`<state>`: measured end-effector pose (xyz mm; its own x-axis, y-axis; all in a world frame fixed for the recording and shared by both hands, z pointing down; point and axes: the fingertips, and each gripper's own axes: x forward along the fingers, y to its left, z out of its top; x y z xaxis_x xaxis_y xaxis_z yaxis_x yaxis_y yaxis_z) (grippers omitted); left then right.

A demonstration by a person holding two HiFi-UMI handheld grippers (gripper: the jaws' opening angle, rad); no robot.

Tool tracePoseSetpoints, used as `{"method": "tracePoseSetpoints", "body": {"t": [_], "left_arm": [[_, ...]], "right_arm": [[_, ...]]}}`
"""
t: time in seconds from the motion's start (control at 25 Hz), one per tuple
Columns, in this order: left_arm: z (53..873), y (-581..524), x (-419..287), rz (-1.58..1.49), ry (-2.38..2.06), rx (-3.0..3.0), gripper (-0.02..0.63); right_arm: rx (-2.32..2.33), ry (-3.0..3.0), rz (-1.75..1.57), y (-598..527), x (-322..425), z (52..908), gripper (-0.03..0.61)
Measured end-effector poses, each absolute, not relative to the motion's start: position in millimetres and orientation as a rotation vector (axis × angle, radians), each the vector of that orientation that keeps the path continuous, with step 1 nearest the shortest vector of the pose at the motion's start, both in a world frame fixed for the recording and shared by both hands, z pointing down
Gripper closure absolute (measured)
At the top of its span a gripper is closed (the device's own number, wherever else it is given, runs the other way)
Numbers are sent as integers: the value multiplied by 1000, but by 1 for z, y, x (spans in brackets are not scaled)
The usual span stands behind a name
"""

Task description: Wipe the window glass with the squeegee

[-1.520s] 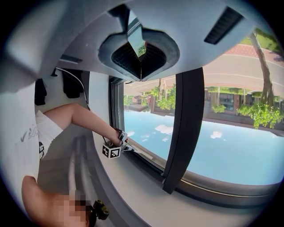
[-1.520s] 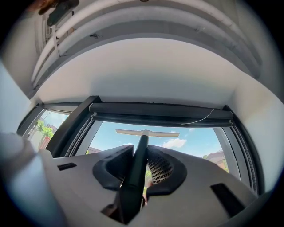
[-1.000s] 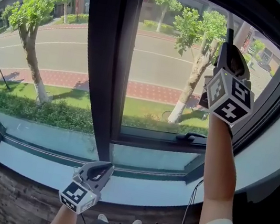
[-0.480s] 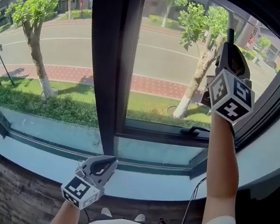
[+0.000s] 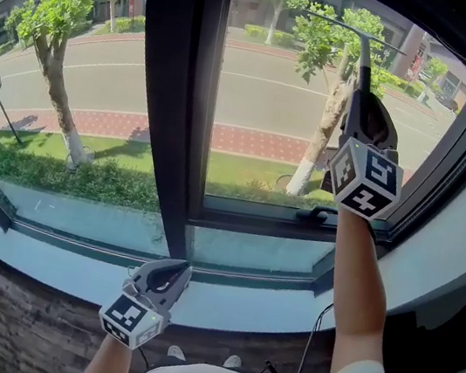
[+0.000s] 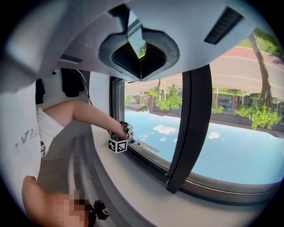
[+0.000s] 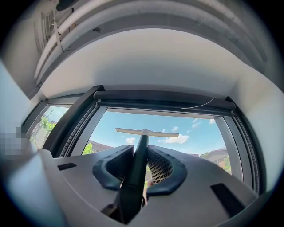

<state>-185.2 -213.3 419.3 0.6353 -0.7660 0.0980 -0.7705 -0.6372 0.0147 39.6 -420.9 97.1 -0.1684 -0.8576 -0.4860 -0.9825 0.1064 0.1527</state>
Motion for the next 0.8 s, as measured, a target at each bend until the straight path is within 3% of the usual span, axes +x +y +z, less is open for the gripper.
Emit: {"method": "tracePoseSetpoints", "body": {"t": [0.8], "left_arm": [[413,-207,-175,114,-1306,2791,595]], "right_arm": [[-1859,2206,548,-412,46,183,479]]}}
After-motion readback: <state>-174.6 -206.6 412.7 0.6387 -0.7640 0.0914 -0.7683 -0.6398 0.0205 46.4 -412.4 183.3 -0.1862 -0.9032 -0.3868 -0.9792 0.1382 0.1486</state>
